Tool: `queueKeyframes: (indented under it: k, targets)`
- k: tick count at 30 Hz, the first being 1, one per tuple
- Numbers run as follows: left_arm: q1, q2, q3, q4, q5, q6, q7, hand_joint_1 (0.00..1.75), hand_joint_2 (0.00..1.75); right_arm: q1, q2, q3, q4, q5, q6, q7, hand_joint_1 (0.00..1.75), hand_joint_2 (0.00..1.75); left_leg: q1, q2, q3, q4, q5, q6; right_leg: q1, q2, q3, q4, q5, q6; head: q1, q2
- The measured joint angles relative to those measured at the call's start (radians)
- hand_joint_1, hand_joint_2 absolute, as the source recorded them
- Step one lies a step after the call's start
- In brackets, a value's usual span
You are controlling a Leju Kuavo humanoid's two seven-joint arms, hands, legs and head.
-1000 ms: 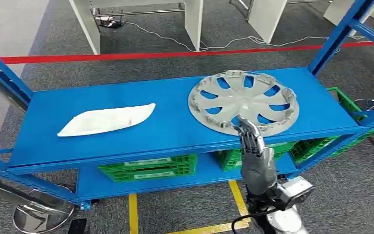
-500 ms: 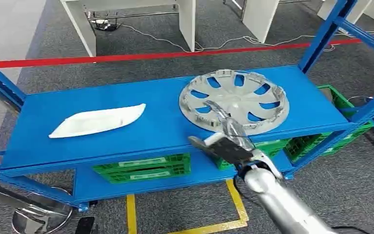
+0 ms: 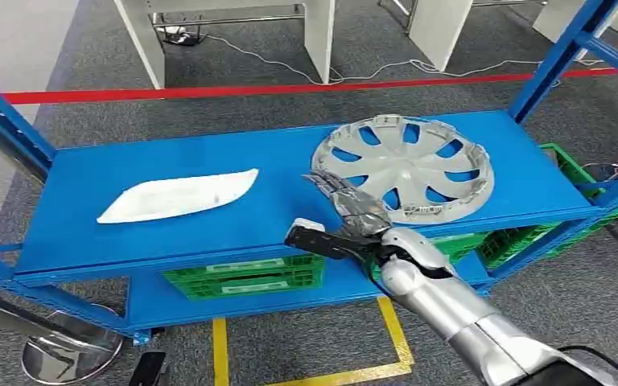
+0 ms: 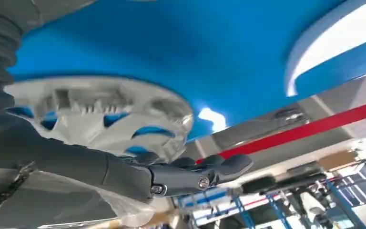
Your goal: Take the parts from the cabinet and place them on the table.
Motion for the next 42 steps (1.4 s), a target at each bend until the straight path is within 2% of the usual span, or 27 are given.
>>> queueKeyframes:
  k: [3,5,6,9,10,11,12,14,16,19,20,21,22,24,25,26,27,29,30,31,34,35,37,39,40,41,42]
  targets:
    - [-0.002,-0.002,-0.007,0.000,-0.001,0.001,0.006,0.00,0.00,-0.018,0.006,0.011,0.040,0.022,-0.005,0.008,0.00,1.75,0.005,0.001,-0.005,-0.001,0.006,-0.015,0.003,0.005,-0.006,-0.009,0.000,-0.009,0.000,0.000]
    - [-0.004,-0.002,-0.013,0.000,-0.005,0.002,0.011,0.00,0.00,-0.030,0.011,0.017,0.058,0.055,-0.018,0.036,0.00,1.75,0.005,0.001,-0.008,0.014,-0.010,-0.025,-0.005,0.003,0.001,-0.022,0.008,-0.021,0.000,0.000]
    - [-0.005,-0.002,-0.015,0.000,-0.008,0.005,0.013,0.00,0.00,-0.042,0.014,0.021,0.072,0.083,-0.032,0.054,0.00,1.75,0.005,0.002,-0.025,0.051,-0.037,-0.029,-0.006,0.003,0.002,-0.022,0.008,-0.023,-0.005,0.000]
    - [-0.004,0.001,-0.021,0.000,-0.008,0.005,0.018,0.00,0.00,-0.063,0.015,0.029,0.107,0.122,-0.036,0.078,0.00,1.75,0.008,0.002,-0.130,0.280,-0.135,-0.039,-0.005,0.002,0.003,-0.021,0.007,-0.028,-0.005,0.000]
    - [-0.001,0.001,-0.022,0.000,-0.008,0.005,0.019,0.00,0.00,-0.064,0.015,0.029,0.116,0.127,-0.035,0.078,0.00,1.75,0.008,0.002,-0.145,0.308,-0.135,-0.039,-0.004,0.002,0.003,-0.020,0.006,-0.028,-0.006,0.000]
    - [0.001,0.002,-0.023,0.000,-0.008,0.005,0.019,0.00,0.00,-0.065,0.015,0.030,0.123,0.130,-0.035,0.078,0.00,1.75,0.009,0.003,-0.138,0.290,-0.110,-0.039,-0.004,0.002,0.004,-0.020,0.006,-0.028,-0.005,0.000]
    - [0.000,0.002,-0.023,0.000,-0.008,0.006,0.021,0.00,0.00,-0.068,0.015,0.031,0.127,0.134,-0.035,0.081,0.00,1.75,0.009,0.003,-0.112,0.230,-0.068,-0.038,-0.005,0.004,0.004,-0.019,0.005,-0.026,-0.006,0.000]
    - [0.000,0.005,-0.024,0.000,-0.010,0.009,0.024,0.00,0.00,-0.080,0.016,0.033,0.133,0.142,-0.034,0.091,0.00,1.75,0.010,0.003,-0.033,0.058,0.021,-0.034,-0.005,0.005,0.007,-0.015,0.001,-0.023,-0.006,0.000]
    - [-0.001,0.005,-0.025,0.000,-0.010,0.011,0.027,0.00,0.00,-0.094,0.016,0.034,0.138,0.145,-0.031,0.092,0.00,1.75,0.006,0.000,-0.012,0.004,0.006,-0.025,0.001,0.009,-0.003,-0.006,-0.001,-0.014,-0.006,0.000]
    - [0.005,0.006,-0.027,0.000,-0.010,0.012,0.027,0.00,0.00,-0.102,0.018,0.037,0.140,0.153,-0.022,0.094,0.00,1.75,0.003,0.000,-0.017,0.006,0.009,-0.011,-0.002,0.008,-0.005,-0.011,0.002,0.000,-0.005,0.000]
    - [0.005,0.006,-0.027,0.000,-0.010,0.012,0.027,0.00,0.00,-0.107,0.018,0.039,0.141,0.155,-0.019,0.095,0.00,1.75,0.009,0.001,-0.013,0.000,0.014,-0.004,-0.005,0.007,-0.019,-0.005,-0.009,0.006,-0.006,0.000]
    - [0.004,0.006,-0.027,0.000,-0.009,0.012,0.024,0.00,0.00,-0.114,0.018,0.040,0.142,0.156,-0.017,0.095,0.00,1.75,0.008,0.002,-0.013,-0.001,0.014,0.003,-0.005,0.005,-0.031,0.030,-0.033,0.008,-0.003,0.000]
    - [0.004,0.006,-0.027,0.000,-0.006,0.012,0.022,0.00,0.00,-0.120,0.019,0.040,0.143,0.157,-0.011,0.095,0.00,1.75,0.008,0.002,-0.014,-0.001,0.014,0.006,-0.005,0.005,-0.062,0.101,-0.069,0.011,-0.002,0.000]
    - [0.007,0.005,-0.027,0.000,0.000,0.011,0.016,0.00,0.00,-0.120,0.023,0.043,0.147,0.157,-0.002,0.095,0.00,1.75,0.007,0.003,-0.014,-0.001,0.013,0.009,-0.005,0.005,-0.144,0.273,-0.138,0.015,-0.002,0.000]
    - [0.009,0.005,-0.027,0.000,0.000,0.011,0.016,0.00,0.00,-0.117,0.023,0.045,0.150,0.157,0.000,0.095,0.00,1.75,0.007,0.003,-0.014,-0.001,0.013,0.009,-0.005,0.005,-0.166,0.316,-0.145,0.016,-0.003,0.000]
    - [0.010,0.005,-0.027,0.000,0.001,0.011,0.015,0.00,0.00,-0.116,0.023,0.047,0.153,0.158,0.001,0.095,0.00,1.75,0.007,0.003,-0.013,0.000,0.013,0.009,-0.005,0.005,-0.165,0.308,-0.128,0.015,-0.002,0.000]
    - [0.011,0.005,-0.026,0.000,0.002,0.011,0.014,0.00,0.00,-0.118,0.025,0.048,0.155,0.158,0.002,0.095,0.00,1.75,0.007,0.002,-0.013,0.000,0.013,0.009,-0.005,0.004,-0.140,0.254,-0.089,0.012,-0.002,0.000]
    - [0.012,0.004,-0.026,0.000,0.012,0.011,0.007,0.00,0.00,-0.126,0.032,0.049,0.159,0.161,0.011,0.094,0.00,1.75,0.007,0.001,-0.008,0.000,0.011,0.006,-0.005,0.004,-0.048,0.070,-0.001,0.004,-0.002,0.000]
    - [0.012,0.003,-0.026,0.000,0.018,0.009,0.005,0.00,0.00,-0.134,0.039,0.051,0.164,0.164,0.019,0.093,0.00,1.75,0.005,0.001,-0.009,0.000,0.009,0.003,-0.002,0.001,-0.015,0.005,0.001,0.000,-0.003,0.000]
    - [0.012,0.004,-0.025,0.000,0.025,0.005,0.003,0.00,0.00,-0.141,0.054,0.052,0.171,0.167,0.030,0.093,0.00,1.75,0.001,0.002,-0.015,0.005,0.010,-0.004,0.001,0.003,0.001,-0.016,-0.003,-0.002,-0.003,0.000]
    - [0.018,0.003,-0.022,0.000,0.034,0.000,0.003,0.00,0.00,-0.151,0.080,0.056,0.198,0.176,0.039,0.095,0.00,1.75,0.004,0.004,-0.014,0.000,0.013,-0.018,0.004,0.007,-0.003,-0.011,-0.001,-0.012,-0.004,0.000]
    - [0.019,0.003,-0.021,0.000,0.035,0.000,0.003,0.00,0.00,-0.154,0.088,0.057,0.203,0.178,0.040,0.095,0.00,1.75,0.005,0.004,-0.017,0.005,0.005,-0.023,-0.005,0.005,0.003,-0.021,0.004,-0.020,-0.003,0.000]
    - [0.019,0.004,-0.020,0.000,0.038,0.000,0.003,0.00,0.00,-0.166,0.103,0.058,0.214,0.179,0.040,0.095,0.00,1.75,0.005,0.004,-0.046,0.082,-0.048,-0.033,-0.005,0.003,0.006,-0.022,0.004,-0.029,-0.009,0.000]
    - [0.021,0.005,-0.020,0.000,0.040,0.000,0.004,0.00,0.00,-0.171,0.113,0.059,0.226,0.179,0.040,0.095,0.00,1.75,0.009,0.004,-0.116,0.238,-0.117,-0.040,-0.004,0.002,0.007,-0.022,0.002,-0.031,-0.008,0.000]
    - [0.023,0.005,-0.019,0.000,0.041,0.000,0.007,0.00,0.00,-0.172,0.118,0.060,0.239,0.178,0.040,0.093,0.00,1.75,0.010,0.004,-0.148,0.305,-0.137,-0.043,-0.004,0.002,0.007,-0.021,0.001,-0.032,-0.008,0.000]
    - [0.026,0.007,-0.019,0.000,0.043,0.001,0.008,0.00,0.00,-0.172,0.122,0.060,0.249,0.178,0.040,0.094,0.00,1.75,0.011,0.004,-0.152,0.310,-0.126,-0.044,-0.004,0.002,0.008,-0.020,0.001,-0.032,-0.007,0.000]
    - [0.027,0.008,-0.019,0.000,0.047,0.001,0.009,0.00,0.00,-0.175,0.126,0.060,0.258,0.179,0.040,0.093,0.00,1.75,0.012,0.004,-0.134,0.272,-0.092,-0.045,-0.004,0.003,0.008,-0.019,0.000,-0.032,-0.008,0.000]
